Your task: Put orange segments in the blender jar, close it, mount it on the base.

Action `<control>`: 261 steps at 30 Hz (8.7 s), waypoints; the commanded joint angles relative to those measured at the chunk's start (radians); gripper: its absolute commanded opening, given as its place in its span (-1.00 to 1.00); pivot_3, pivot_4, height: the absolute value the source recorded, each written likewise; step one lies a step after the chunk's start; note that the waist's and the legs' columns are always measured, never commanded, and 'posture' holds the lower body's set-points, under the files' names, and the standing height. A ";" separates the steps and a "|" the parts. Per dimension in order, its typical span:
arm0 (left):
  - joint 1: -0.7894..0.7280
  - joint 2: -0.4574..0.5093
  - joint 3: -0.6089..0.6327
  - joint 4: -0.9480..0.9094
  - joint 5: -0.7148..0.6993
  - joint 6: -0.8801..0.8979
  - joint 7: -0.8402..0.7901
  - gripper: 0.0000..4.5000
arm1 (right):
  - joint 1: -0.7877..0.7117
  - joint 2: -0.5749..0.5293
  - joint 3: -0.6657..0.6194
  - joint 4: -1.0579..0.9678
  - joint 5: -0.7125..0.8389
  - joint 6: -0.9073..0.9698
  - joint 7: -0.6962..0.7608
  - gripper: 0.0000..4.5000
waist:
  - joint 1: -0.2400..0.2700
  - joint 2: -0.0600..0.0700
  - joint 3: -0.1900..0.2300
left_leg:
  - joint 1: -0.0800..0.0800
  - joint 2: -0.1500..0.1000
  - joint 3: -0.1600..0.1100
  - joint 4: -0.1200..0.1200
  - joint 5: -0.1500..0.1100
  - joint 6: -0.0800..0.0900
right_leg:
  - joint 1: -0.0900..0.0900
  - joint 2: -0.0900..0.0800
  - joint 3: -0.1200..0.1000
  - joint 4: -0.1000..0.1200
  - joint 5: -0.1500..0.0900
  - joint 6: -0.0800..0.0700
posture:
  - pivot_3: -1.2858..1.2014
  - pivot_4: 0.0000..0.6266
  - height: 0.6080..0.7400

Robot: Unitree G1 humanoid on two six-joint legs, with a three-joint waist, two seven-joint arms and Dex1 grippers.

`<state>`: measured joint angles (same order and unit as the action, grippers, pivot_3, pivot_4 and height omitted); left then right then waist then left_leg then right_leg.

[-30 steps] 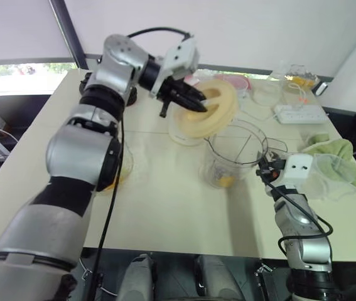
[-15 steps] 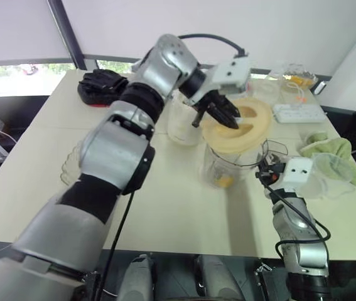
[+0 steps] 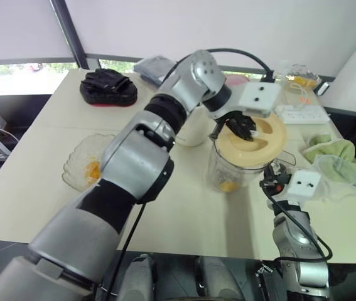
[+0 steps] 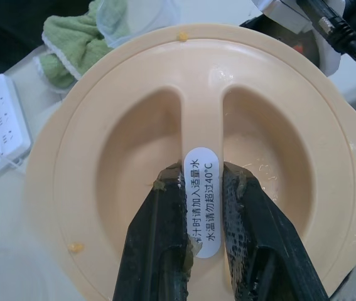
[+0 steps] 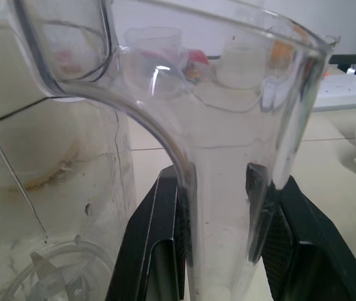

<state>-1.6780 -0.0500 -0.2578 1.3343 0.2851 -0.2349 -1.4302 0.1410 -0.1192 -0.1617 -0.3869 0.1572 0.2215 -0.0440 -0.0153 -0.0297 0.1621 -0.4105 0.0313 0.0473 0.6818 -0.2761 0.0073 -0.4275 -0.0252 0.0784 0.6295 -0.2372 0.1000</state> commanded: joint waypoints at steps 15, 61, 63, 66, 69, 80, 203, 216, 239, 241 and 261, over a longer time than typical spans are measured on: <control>0.009 0.038 -0.022 0.020 0.033 0.028 -0.111 -0.90 | -0.008 -0.009 -0.014 -0.030 -0.028 0.012 0.015 -0.58 | -0.002 0.000 0.000 | 0.000 0.000 0.000 0.000 -0.001 0.002 | 0.000 0.000 0.000 0.000 -0.001 0.000 | 0.03 -0.52 1.00; 0.162 -0.058 -0.107 0.037 0.093 0.180 0.029 -0.90 | 0.057 0.015 -0.012 -0.112 -0.061 0.039 -0.011 -0.58 | 0.004 0.001 -0.027 | 0.008 -0.003 -0.008 0.001 -0.004 0.004 | 0.021 -0.010 -0.001 -0.021 -0.001 -0.001 | 0.03 -0.52 1.00; 0.160 -0.062 -0.100 0.036 0.087 0.210 0.036 -0.90 | 0.053 0.015 -0.010 -0.110 -0.062 0.041 -0.011 -0.58 | 0.004 0.001 -0.027 | 0.008 -0.003 -0.008 0.000 -0.004 0.004 | 0.021 -0.010 -0.001 -0.021 -0.001 -0.001 | 0.03 -0.52 1.00; 0.156 -0.066 -0.086 0.033 0.079 0.241 0.039 -0.90 | 0.052 0.013 -0.013 -0.112 -0.060 0.042 -0.008 -0.58 | 0.005 0.001 -0.027 | 0.007 -0.003 -0.009 0.000 -0.004 0.004 | 0.021 -0.010 -0.001 -0.021 -0.001 -0.001 | 0.03 -0.52 1.00; 0.148 -0.074 -0.051 0.031 0.054 0.294 0.040 -0.90 | 0.051 0.010 -0.018 -0.109 -0.057 0.042 -0.004 -0.58 | 0.005 0.002 -0.027 | 0.006 -0.003 -0.009 0.000 -0.004 0.005 | 0.020 -0.010 -0.001 -0.021 -0.001 0.000 | 0.03 -0.52 1.00; 0.130 -0.075 0.017 0.021 0.008 0.454 0.129 -0.90 | 0.008 -0.003 -0.027 -0.073 -0.055 0.043 0.016 -0.58 | 0.006 0.003 -0.026 | 0.002 -0.004 -0.009 0.000 -0.006 0.007 | 0.017 -0.010 -0.002 -0.021 -0.002 0.002 | 0.03 -0.52 1.00; 1.223 0.514 0.242 -1.421 -0.704 0.849 0.631 0.65 | -1.595 -0.200 -0.044 1.381 0.002 0.135 0.180 -0.58 | -0.030 0.020 0.006 | -0.012 -0.002 -0.001 -0.016 0.009 -0.016 | -0.019 -0.003 0.001 0.004 0.002 0.006 | 0.03 -0.52 1.00; 1.218 0.522 0.238 -1.416 -0.707 0.852 0.619 0.65 | -1.490 -0.162 -0.047 1.236 0.025 0.216 0.135 -0.58 | -0.029 0.020 0.006 | -0.013 -0.002 -0.002 -0.016 0.009 -0.016 | -0.019 -0.004 0.000 0.004 0.002 0.006 | 0.03 -0.52 1.00; 1.211 0.513 0.220 -1.390 -0.692 0.808 0.617 0.65 | -1.361 -0.100 0.057 0.994 -0.014 0.429 0.121 -0.58 | -0.032 0.019 0.005 | -0.011 -0.002 -0.002 -0.016 0.009 -0.016 | -0.018 -0.003 0.000 0.005 0.002 0.006 | 0.03 -0.52 1.00; 1.210 0.509 0.218 -1.386 -0.689 0.804 0.617 0.65 | -1.348 -0.098 0.067 0.983 -0.022 0.431 0.127 -0.58 | -0.032 0.019 0.005 | -0.010 -0.002 -0.002 -0.016 0.009 -0.016 | -0.017 -0.003 0.000 0.005 0.002 0.006 | 0.03 -0.52 1.00; 1.216 0.494 0.213 -1.376 -0.685 0.787 0.619 0.68 | -1.389 -0.114 0.023 1.072 -0.024 0.367 0.125 0.87 | -0.037 0.019 0.005 | -0.005 -0.001 -0.001 -0.016 0.009 -0.016 | -0.013 -0.002 0.001 0.005 0.002 0.006 | 0.03 -0.52 1.00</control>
<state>-0.4456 0.4442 -0.0482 -0.0321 -0.4003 0.5736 -0.8049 -1.2155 -0.2249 -0.1297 0.7125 0.1316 0.6060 0.0785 -0.0522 -0.0108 0.1673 -0.4155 0.0299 0.0465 0.6652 -0.2670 -0.0090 -0.4408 -0.0276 0.0794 0.6347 -0.2348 0.1059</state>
